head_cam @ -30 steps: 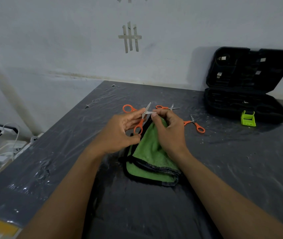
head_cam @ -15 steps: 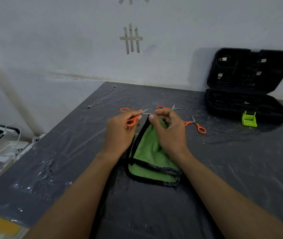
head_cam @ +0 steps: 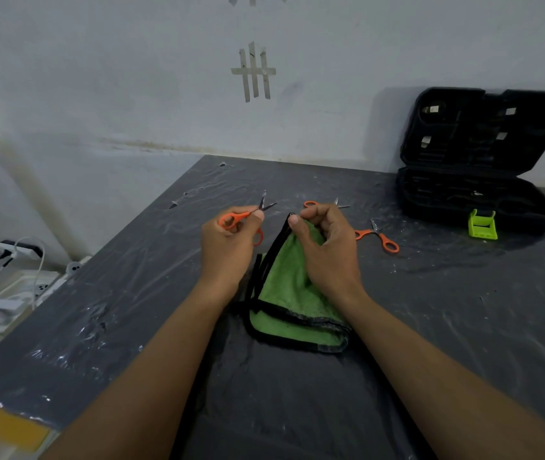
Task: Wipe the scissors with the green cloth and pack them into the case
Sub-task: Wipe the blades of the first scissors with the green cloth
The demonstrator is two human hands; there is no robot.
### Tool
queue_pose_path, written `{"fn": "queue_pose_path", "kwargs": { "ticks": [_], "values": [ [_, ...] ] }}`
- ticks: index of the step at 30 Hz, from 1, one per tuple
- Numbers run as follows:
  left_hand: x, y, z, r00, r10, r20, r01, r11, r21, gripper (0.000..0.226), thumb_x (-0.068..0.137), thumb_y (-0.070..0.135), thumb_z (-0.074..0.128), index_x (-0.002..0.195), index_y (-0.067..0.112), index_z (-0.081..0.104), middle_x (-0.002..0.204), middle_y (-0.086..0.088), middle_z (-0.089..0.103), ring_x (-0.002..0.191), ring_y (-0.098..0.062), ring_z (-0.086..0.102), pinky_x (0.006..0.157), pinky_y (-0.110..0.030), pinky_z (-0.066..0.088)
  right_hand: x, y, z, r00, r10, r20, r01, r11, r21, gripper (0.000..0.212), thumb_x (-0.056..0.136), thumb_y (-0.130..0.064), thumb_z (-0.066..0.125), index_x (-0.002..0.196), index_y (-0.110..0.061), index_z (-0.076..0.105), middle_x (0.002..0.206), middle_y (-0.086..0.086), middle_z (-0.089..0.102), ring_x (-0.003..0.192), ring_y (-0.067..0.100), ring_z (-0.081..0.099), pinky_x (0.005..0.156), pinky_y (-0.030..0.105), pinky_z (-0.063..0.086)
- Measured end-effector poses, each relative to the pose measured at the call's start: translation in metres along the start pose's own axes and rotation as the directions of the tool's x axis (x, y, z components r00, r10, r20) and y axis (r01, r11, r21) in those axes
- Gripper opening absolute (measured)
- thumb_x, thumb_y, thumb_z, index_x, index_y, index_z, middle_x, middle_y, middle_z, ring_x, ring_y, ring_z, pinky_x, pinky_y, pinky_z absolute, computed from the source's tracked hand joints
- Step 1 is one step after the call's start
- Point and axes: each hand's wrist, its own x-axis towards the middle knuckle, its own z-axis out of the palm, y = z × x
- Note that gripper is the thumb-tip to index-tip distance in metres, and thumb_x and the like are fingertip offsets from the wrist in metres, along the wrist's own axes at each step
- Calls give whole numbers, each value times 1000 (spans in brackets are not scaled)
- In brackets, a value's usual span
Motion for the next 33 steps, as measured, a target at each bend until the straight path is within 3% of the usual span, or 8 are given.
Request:
{"fn": "queue_pose_path", "kwargs": {
  "ticks": [3,7,11,14,20,24,27,33],
  "values": [
    [0,4,1,995,-97,33,99,992,-80,8,86,10,64,89,4,69,66,-3,63,51,0,56,55,-11,45,-1,-1,0,999,-31,10,32,999,-30,14,89,-18,67,83,-26,56,84,-4,64,83,10,62,76,20,50],
    [2,-1,2,975,-207,76,215,969,-120,17,80,16,69,90,3,71,74,-9,68,63,-19,59,65,-33,50,-2,-1,-1,999,-32,38,35,996,-76,7,90,-20,64,87,-22,59,85,-8,64,83,7,61,76,22,51],
    [-2,0,3,965,-231,123,245,962,-118,11,82,15,69,86,5,68,73,-7,66,62,-14,62,57,-26,54,-2,1,-1,996,-30,82,42,988,-147,5,89,-19,65,88,-19,60,83,-13,61,79,0,58,72,16,49],
    [-4,0,3,971,-199,135,215,970,-116,10,83,14,67,85,4,66,72,-8,65,64,-14,63,60,-25,56,-2,1,0,995,-55,78,64,989,-129,12,88,-19,67,84,-24,57,80,-15,59,78,0,57,70,14,46],
    [-10,0,9,982,-103,159,118,989,-88,9,85,10,67,79,15,63,66,5,64,57,0,60,55,-15,48,0,2,1,992,-95,81,108,977,-186,4,90,-18,64,87,-15,64,80,-14,64,77,-1,59,69,12,44],
    [-6,-4,9,986,-126,106,140,981,-134,14,82,10,70,82,17,58,69,4,65,58,-2,60,59,-19,50,-2,1,2,984,-150,93,169,954,-247,15,94,-24,59,93,-12,67,86,-4,68,80,7,61,69,19,46],
    [-8,-3,9,976,-164,146,192,961,-202,14,82,8,69,77,19,62,61,8,66,57,-3,60,56,-18,49,-3,0,3,988,-142,68,155,953,-260,12,89,-26,66,93,-14,66,90,-7,67,84,3,61,74,12,46],
    [-8,-3,11,963,-196,186,238,941,-240,9,83,5,68,83,14,68,71,-1,71,68,-12,67,65,-22,54,-3,2,3,993,-119,21,120,947,-299,5,90,-19,63,86,-15,63,80,-12,63,77,2,58,67,10,42]
  ]
}}
